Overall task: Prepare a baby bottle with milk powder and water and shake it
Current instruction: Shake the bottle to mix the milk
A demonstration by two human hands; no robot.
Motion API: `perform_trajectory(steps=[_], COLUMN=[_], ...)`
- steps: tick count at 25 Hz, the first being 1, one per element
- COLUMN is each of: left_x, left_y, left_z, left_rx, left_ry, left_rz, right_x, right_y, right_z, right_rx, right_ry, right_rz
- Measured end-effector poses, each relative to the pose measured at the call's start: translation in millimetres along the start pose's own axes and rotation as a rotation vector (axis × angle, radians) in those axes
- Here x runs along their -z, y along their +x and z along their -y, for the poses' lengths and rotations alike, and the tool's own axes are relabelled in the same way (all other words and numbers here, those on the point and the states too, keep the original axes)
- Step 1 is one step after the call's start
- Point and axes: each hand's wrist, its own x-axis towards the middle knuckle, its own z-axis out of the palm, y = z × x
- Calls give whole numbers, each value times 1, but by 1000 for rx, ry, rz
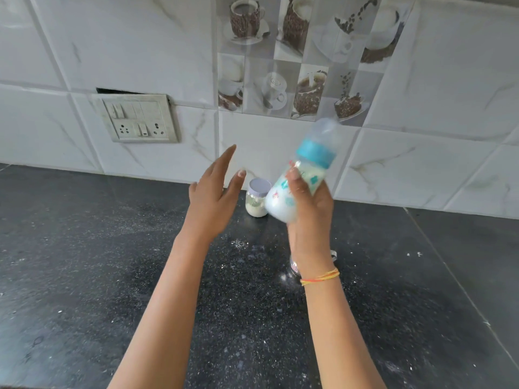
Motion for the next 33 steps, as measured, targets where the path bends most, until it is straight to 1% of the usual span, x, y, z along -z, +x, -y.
perform_trajectory(steps=[1, 2, 4, 5, 6, 7, 8, 9, 10, 11, 12, 13, 15, 16, 17, 18, 19, 20, 22, 23, 24, 25, 26, 27, 29, 30, 32, 33], left_x=[0, -1, -5, -7, -9, -11, -12, -12, -13, -13, -14, -13, -11, -10, -9, -9, -10, -10, -9, -9, -10, -10, -12, -13, -14, -16, -18, -15], left_y=[-2, -3, -4, -4, -6, -8, -9, -8, -7, -6, -7, -5, -3, 0, 2, 4, 4, 6, 7, 7, 7, 7, 6, 5, 5, 4, 3, 4], left_z=[-3, -6, -12, -12, -11, -10, -11, -11, -13, -16, -18, -20, -23, -24, -24, -24, -24, -22, -19, -17, -16, -16, -14, -11, -8, -6, -3, 1], left_rx=[-42, -67, -81, -85, -88, -88, -93, -102, -114, -133, -161, -188, -214, -227, -239, -249, -258, -265, -267, -266, -271, -274, -270, -264, -250, -251, -241, -229], left_ry=[109, 183, 271, 300, 312, 312, 303, 287, 270, 260, 249, 235, 213, 215, 224, 233, 239, 235, 214, 202, 194, 191, 182, 167, 156, 153, 148, 132], left_rz=[-18, -7, 32, 42, 41, 38, 28, 12, -3, -14, -18, -26, -48, -56, -58, -60, -56, -58, -91, -101, -102, -101, -97, -100, -103, -101, -95, -103], right_x=[-1, -1, 3, 5, 6, 7, 6, 4, 2, 0, 1, 2, 2, 1, -2, -4, -4, -3, -1, 1, 1, 0, 1, 2, 3, 3, 1, 0], right_y=[3, 8, 15, 19, 23, 25, 25, 26, 25, 20, 15, 15, 17, 22, 25, 26, 25, 26, 27, 29, 28, 25, 21, 19, 21, 23, 17, 18], right_z=[5, 7, 13, 17, 20, 23, 23, 18, 11, 5, 1, -1, 8, 9, 10, 13, 12, 11, 15, 14, 12, 9, 3, -3, -5, -8, -4, -6], right_rx=[53, 61, 0, 8, 85, 188, 264, 269, 198, 81, 25, 56, 200, 230, 204, 142, 87, 114, 283, 324, 284, 213, 159, 178, 258, 248, 153, 194], right_ry=[-59, -178, -351, -360, -288, -153, -71, -84, -221, -368, -445, -446, -253, -232, -299, -427, -496, -487, -309, -252, -286, -379, -419, -410, -281, -293, -482, -500], right_rz=[-60, -96, -84, -116, -182, -270, -321, -331, -255, -134, -67, -85, -224, -254, -243, -177, -147, -177, -330, -365, -340, -270, -215, -263, -408, -381, -204, -193])
